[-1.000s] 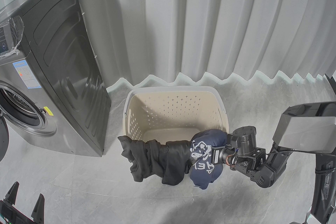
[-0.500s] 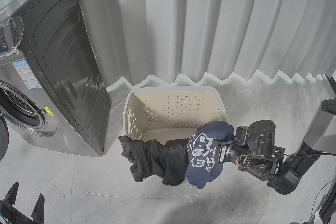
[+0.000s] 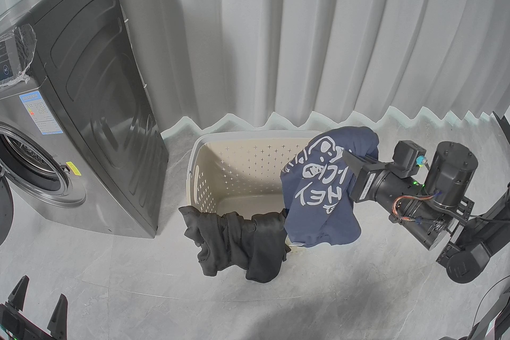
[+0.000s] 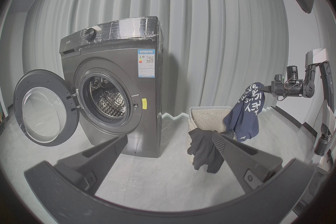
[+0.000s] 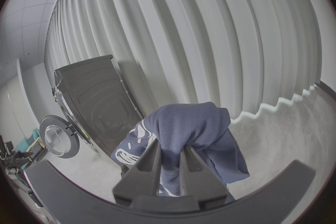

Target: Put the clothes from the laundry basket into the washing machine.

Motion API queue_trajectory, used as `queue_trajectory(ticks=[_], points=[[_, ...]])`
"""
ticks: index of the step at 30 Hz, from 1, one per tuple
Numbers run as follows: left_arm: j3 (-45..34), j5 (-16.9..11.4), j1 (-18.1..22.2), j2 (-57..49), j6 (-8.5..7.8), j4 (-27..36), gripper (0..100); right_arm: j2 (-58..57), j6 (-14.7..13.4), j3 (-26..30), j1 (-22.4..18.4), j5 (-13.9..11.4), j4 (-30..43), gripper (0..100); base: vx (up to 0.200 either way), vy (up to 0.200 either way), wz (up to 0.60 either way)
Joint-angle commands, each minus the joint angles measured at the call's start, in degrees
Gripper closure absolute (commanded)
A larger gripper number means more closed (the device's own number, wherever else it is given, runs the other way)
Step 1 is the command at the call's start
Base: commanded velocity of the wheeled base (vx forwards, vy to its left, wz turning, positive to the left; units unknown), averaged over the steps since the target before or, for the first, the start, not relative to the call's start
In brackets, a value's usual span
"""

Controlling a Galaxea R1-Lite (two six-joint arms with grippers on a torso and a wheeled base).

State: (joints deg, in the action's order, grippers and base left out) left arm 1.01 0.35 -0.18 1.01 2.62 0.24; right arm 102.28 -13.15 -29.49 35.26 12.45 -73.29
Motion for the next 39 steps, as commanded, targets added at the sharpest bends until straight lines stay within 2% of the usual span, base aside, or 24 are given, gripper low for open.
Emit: queue_trajectory(ticks=[1,2,3,4,7,11,17,22,31,39], points=[[-0.8,0.0,0.0,-0.7,0.10,0.0,0,-4.9,2.3,-0.5,-0.5,-0.1,0.2,100,0.000,0.000,0.00],[-0.8,0.0,0.0,-0.7,0.10,0.0,0,-4.9,2.3,-0.5,-0.5,-0.1,0.2,100,0.000,0.000,0.00],[-0.8,0.0,0.0,-0.7,0.10,0.0,0,-6.2,4.5,-0.8,-0.5,-0.2,0.2,100,0.000,0.000,0.00],[-0.8,0.0,0.0,-0.7,0.02,0.0,0,-7.1,5.2,-0.8,-0.5,-0.2,0.2,100,0.000,0.000,0.00],[-0.8,0.0,0.0,-0.7,0.10,0.0,0,-10.7,6.1,-0.8,0.4,-0.1,1.1,100,0.000,0.000,0.00],[-0.8,0.0,0.0,-0.7,0.10,0.0,0,-15.4,6.8,-1.2,-0.5,-0.1,4.7,100,-0.050,0.000,0.00],[-0.8,0.0,0.0,-0.7,0.02,0.0,0,-16.4,6.6,0.0,-0.7,2.5,6.0,100,-0.200,0.000,0.00],[-0.8,0.0,0.0,-0.7,0.02,0.0,0,-16.1,5.9,0.6,-0.8,2.8,5.9,100,-0.200,0.000,0.00],[-0.8,0.0,0.0,-0.7,0.02,0.0,0,-13.9,5.3,1.7,-0.9,2.8,4.9,100,0.000,0.000,0.00],[-0.8,0.0,0.0,-0.7,0.02,0.0,0,-12.5,5.3,1.7,-0.5,3.0,4.4,100,0.000,0.200,0.00]])
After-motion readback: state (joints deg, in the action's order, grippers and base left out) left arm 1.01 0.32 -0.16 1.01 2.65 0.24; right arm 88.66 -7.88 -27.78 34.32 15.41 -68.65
